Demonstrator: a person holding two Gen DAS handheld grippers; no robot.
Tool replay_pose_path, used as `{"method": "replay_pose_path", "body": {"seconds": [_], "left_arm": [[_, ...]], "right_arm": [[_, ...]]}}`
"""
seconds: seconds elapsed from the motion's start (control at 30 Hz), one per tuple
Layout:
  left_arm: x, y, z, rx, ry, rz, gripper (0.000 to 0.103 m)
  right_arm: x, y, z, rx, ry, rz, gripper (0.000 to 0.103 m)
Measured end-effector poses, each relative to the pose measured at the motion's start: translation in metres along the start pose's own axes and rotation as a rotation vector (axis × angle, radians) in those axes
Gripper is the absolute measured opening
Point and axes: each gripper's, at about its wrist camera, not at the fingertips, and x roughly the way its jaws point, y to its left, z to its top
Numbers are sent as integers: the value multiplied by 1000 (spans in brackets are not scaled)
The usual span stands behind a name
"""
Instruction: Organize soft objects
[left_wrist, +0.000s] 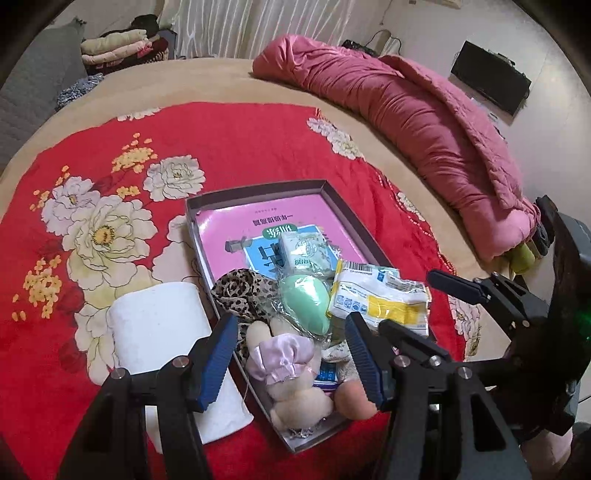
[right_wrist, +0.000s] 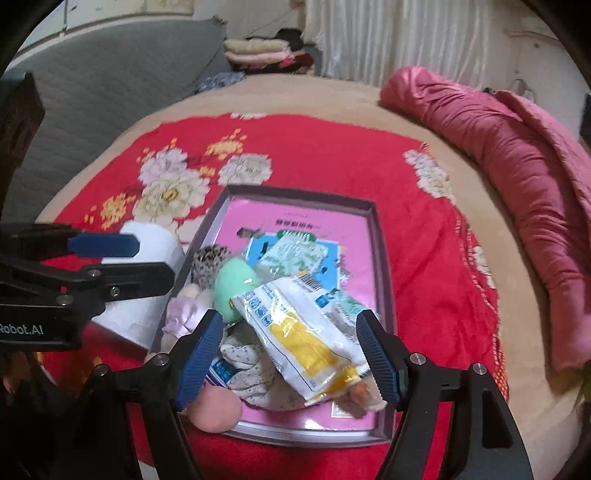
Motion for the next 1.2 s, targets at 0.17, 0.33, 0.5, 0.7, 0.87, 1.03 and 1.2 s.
{"method": "replay_pose_path", "body": {"seconds": [0.17, 0.33, 0.5, 0.7, 0.87, 1.03, 1.2], "left_arm": [[-17, 0, -6, -13, -32, 2, 60], [-31, -1, -17, -7, -52, 14, 60], [-50, -1, -32, -21, -86, 27, 60], [-65, 6, -47, -24, -115, 52, 61], [-73, 14, -64, -33, -122, 72, 61], [-81, 15, -81, -19, -124, 109, 61], [-86, 12, -97, -14, -115, 116, 61]], "right_arm": [[-35, -3, -9, 144, -98, -40, 76], [-62, -6, -22, 306, -155, -25, 77], [-86, 9, -24, 299, -195, -78, 77], [-107, 33, -26, 244, -219, -178, 77], [-116, 44, -37, 293, -238, -175, 77], [-114, 57, -56, 329, -209, -174, 77], [-110, 68, -78, 323, -184, -153, 77]]}}
